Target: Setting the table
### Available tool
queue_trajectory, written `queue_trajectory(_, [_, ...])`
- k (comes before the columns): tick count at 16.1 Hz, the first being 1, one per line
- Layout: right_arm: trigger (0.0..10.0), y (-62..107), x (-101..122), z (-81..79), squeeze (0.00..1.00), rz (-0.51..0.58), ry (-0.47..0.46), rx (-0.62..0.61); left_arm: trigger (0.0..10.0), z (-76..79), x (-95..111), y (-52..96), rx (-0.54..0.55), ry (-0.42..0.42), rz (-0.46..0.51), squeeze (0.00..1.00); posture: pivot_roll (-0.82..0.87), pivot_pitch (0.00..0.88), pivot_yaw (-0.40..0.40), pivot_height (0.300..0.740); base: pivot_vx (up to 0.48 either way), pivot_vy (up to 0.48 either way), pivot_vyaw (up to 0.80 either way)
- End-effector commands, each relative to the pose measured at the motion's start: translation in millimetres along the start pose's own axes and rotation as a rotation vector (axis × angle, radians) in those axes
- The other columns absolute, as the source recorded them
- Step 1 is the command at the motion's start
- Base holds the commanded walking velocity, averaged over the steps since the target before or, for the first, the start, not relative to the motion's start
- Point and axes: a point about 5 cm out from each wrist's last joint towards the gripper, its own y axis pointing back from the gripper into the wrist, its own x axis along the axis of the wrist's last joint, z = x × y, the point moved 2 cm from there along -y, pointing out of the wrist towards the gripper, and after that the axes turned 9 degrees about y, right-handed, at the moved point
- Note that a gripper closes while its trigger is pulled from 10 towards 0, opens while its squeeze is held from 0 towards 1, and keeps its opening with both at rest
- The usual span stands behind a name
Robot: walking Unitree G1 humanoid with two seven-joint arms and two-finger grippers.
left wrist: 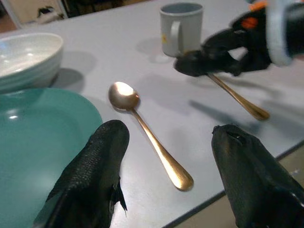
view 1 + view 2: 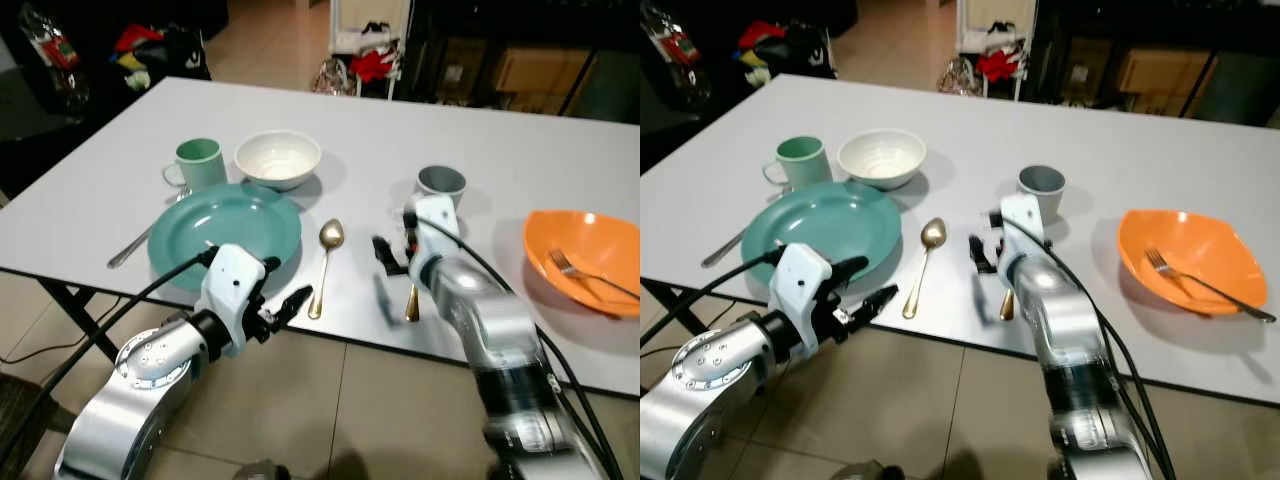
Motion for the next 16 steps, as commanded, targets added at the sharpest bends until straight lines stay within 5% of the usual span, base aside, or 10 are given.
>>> queue_trajectory(1, [10.0, -9.5, -1.5, 4.1, 0.00, -0.028, -0.013, -0.033, 10.0, -1.1, -2.3, 0.7, -0.017, -0.002, -0.032, 0.00, -0.01, 0.038, 0.046, 0.740, 0.000, 0.000, 0.00])
queue_trajectory(12, [10.0, -14.4, -26.2, 2.9, 0.00, -0.145, -0.177, -0.138, 10.0, 7.1, -0.8, 5.1, -0.084, 0.007, -0.051, 0.00, 0.00, 0.047, 0.036, 0.740, 0.000, 0.000, 0.00])
queue_trajectory(13, [4.1, -14.4, -31.1, 3.1, 0.00, -0.168, -0.192, -0.143, 10.0, 8.4, -0.6, 4.0, -0.097, 0.006, -0.053, 0.00, 0.00, 0.045, 0.034, 0.740, 0.000, 0.000, 0.00])
queue_trajectory(15, [2.4, -13.3, -32.2, 4.5, 0.00, -0.176, -0.192, -0.152, 10.0, 9.0, -0.6, 3.1, -0.100, 0.004, -0.052, 0.00, 0.00, 0.040, 0.028, 0.740, 0.000, 0.000, 0.00])
queue_trajectory(16, [2.7, -11.9, -28.7, 4.5, 0.00, -0.162, -0.195, -0.148, 10.0, 8.7, -0.2, 3.0, -0.098, 0.003, -0.049, 0.00, 0.00, 0.039, 0.027, 0.740, 0.000, 0.000, 0.00])
